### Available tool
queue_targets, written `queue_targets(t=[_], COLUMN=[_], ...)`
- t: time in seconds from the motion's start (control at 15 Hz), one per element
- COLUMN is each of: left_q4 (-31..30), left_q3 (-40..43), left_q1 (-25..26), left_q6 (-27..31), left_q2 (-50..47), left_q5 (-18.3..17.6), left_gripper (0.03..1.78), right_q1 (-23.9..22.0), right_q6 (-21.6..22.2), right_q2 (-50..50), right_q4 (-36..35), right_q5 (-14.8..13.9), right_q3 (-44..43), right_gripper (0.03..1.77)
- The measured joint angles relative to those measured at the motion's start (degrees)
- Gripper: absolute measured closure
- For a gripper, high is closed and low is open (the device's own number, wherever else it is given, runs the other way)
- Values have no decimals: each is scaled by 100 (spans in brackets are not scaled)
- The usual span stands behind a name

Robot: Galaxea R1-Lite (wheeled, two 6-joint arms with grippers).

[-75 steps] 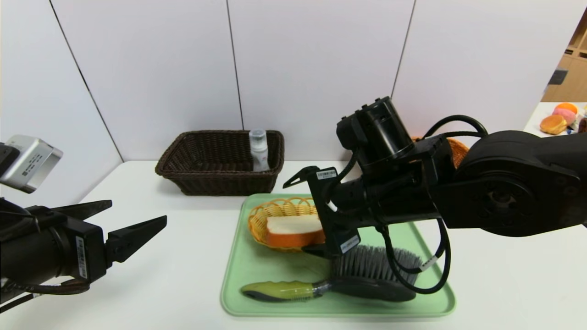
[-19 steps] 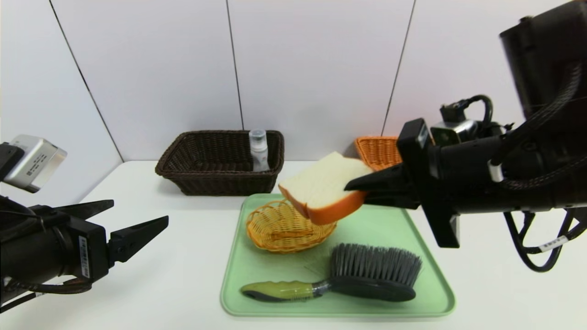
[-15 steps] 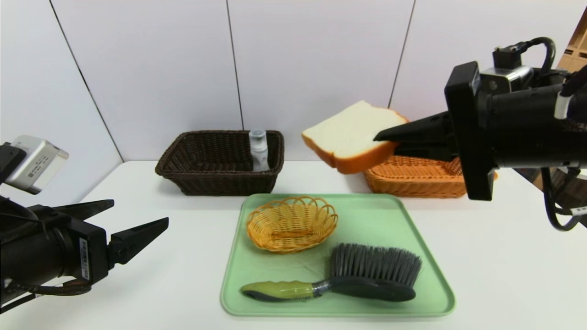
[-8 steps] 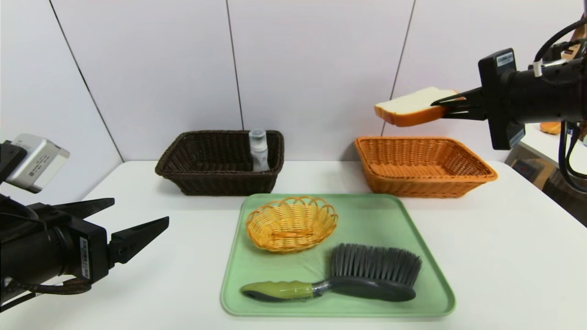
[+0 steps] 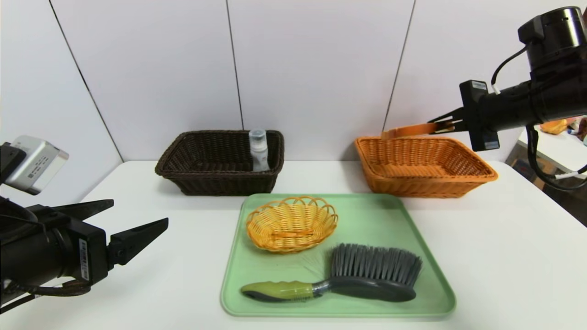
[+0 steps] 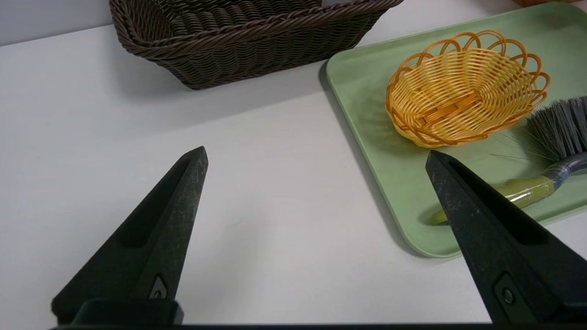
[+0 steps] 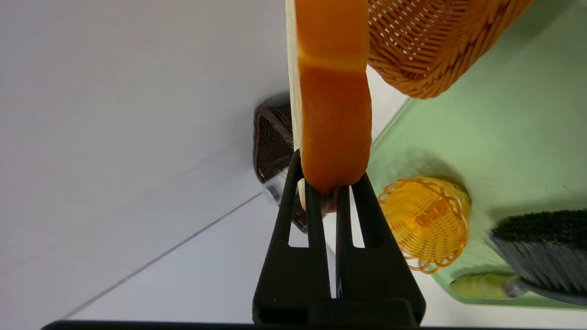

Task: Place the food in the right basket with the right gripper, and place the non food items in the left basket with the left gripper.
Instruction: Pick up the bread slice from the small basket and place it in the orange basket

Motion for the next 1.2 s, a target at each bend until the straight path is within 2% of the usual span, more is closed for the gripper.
queue_targets(t=[0.07,0.6,1.2], left_q4=[2,2,4], left_q3=[18,40,93], left_q1=[0,-2,0], left_q6=[0,0,0], left_q2=[-5,-11,-11], left_q5=[-2,2,0], left_gripper=[12,12,12], right_q1=[-98,-532,-580], right_q6=[61,172,190], right_q2=[163,959,1293], right_q4=[51,388,369], right_q5=[94,265,304], right_q3=[-166,-444,-636], right_gripper=[169,169,169])
